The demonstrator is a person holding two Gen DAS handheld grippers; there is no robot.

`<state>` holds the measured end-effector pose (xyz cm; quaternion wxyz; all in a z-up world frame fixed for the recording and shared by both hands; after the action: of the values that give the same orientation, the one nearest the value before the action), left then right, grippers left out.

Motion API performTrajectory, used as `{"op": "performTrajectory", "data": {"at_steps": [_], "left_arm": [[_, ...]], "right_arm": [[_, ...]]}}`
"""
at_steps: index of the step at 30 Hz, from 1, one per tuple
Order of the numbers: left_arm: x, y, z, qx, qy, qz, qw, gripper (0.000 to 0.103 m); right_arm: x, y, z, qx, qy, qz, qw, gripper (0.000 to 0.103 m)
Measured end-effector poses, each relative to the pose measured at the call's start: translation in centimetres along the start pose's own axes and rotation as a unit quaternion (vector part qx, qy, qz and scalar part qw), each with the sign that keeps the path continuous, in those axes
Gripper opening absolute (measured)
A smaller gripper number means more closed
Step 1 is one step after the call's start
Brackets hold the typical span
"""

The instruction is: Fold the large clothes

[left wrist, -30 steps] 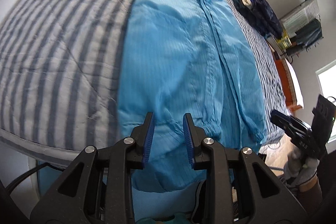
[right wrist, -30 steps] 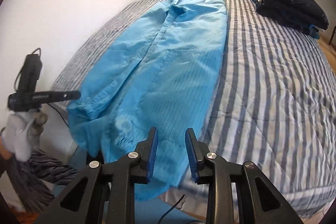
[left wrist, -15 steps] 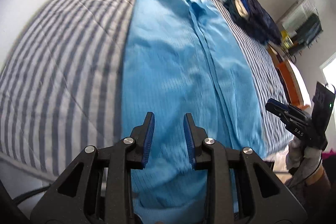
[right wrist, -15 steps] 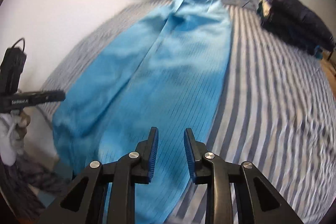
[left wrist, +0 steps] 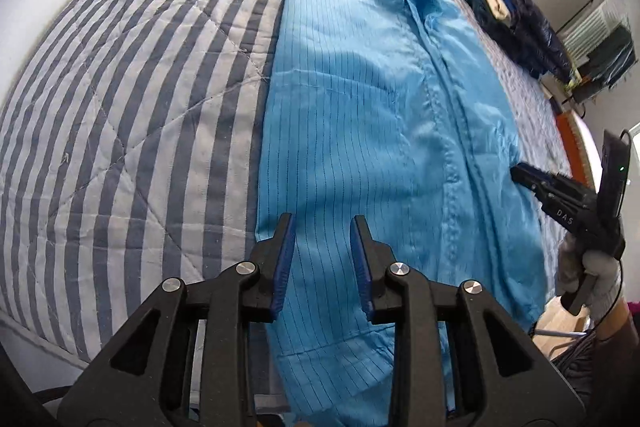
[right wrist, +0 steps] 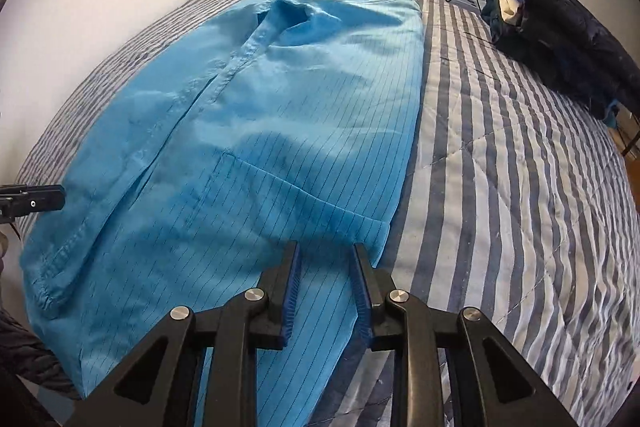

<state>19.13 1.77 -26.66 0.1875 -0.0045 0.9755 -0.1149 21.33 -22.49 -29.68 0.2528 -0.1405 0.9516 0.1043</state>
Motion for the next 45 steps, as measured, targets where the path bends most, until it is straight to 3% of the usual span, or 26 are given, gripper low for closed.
{"op": "performTrajectory", "data": {"at_steps": [1, 4, 5, 6, 8, 13, 18, 22, 27, 29, 31, 33, 36, 45], "left_arm": [[0.1, 0.3, -0.3, 0.007, -0.002, -0.009, 0.9999, 0.029], [0.1, 1.6, -1.1, 0.024, -0.009, -0.035, 0.9991, 0.051], [0.2, 2.1, -1.4, 0.028, -0.011, -0.041, 0.9987, 0.057], [0.4, 2.4, -1.4, 0.030, -0.010, -0.045, 0.9985, 0.058], [0.8, 3.7, -1.1, 0.053, 0.008, -0.068, 0.9962, 0.058], [2.0, 6.4, -0.1, 0.139, 0.053, -0.150, 0.9774, 0.058], [3.2, 7.3, 0.4, 0.200, 0.092, -0.184, 0.9581, 0.057], [4.3, 6.8, 0.5, 0.218, 0.107, -0.171, 0.9549, 0.054], [5.0, 5.1, 0.9, 0.228, 0.129, -0.147, 0.9539, 0.037], [5.0, 4.3, 0.9, 0.219, 0.131, -0.133, 0.9578, 0.026], [5.0, 3.7, 0.8, 0.211, 0.129, -0.119, 0.9616, 0.015], [5.2, 3.2, 0.5, 0.218, 0.126, -0.114, 0.9610, 0.010], [4.9, 2.1, -0.4, 0.231, 0.113, -0.097, 0.9615, 0.007], [1.6, 0.7, -2.7, 0.289, 0.080, -0.125, 0.9459, 0.004]], "right_arm": [[-0.1, -0.1, -0.3, -0.003, 0.001, 0.009, 1.000, 0.025], [0.2, -0.5, -2.1, -0.035, -0.013, 0.044, 0.998, 0.030], [0.7, -0.6, -2.6, -0.042, -0.018, 0.049, 0.998, 0.036], [1.2, -0.6, -3.4, -0.047, -0.022, 0.052, 0.997, 0.046], [2.4, -1.1, -4.4, -0.069, -0.022, 0.064, 0.995, 0.053], [6.9, -3.4, -4.8, -0.168, 0.010, 0.131, 0.977, 0.053], [9.1, -4.6, -5.1, -0.247, 0.008, 0.169, 0.954, 0.053], [9.8, -4.6, -4.2, -0.307, 0.024, 0.184, 0.934, 0.046], [9.9, -3.1, -2.6, -0.365, 0.036, 0.192, 0.910, 0.041], [9.6, -2.3, -2.5, -0.365, 0.038, 0.179, 0.913, 0.039], [9.5, -1.5, -2.0, -0.379, 0.047, 0.177, 0.907, 0.031], [9.4, -0.9, -1.8, -0.371, 0.050, 0.167, 0.912, 0.017], [9.0, -0.2, -1.8, -0.386, 0.044, 0.165, 0.907, 0.006], [6.8, -0.3, -4.1, -0.405, -0.020, 0.156, 0.901, 0.002]]}}
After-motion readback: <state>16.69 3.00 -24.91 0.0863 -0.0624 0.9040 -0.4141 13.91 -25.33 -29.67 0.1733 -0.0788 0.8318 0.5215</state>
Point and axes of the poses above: each gripper's, at about its wrist camera, not at the fingertips, and z roughly the way its jaws point, y to its left, x to its underside, the point moved 1 cm from there along z, roughly the way its jaws point, and after that the axes turned 10 degrees about -x, right-handed, at the moved point
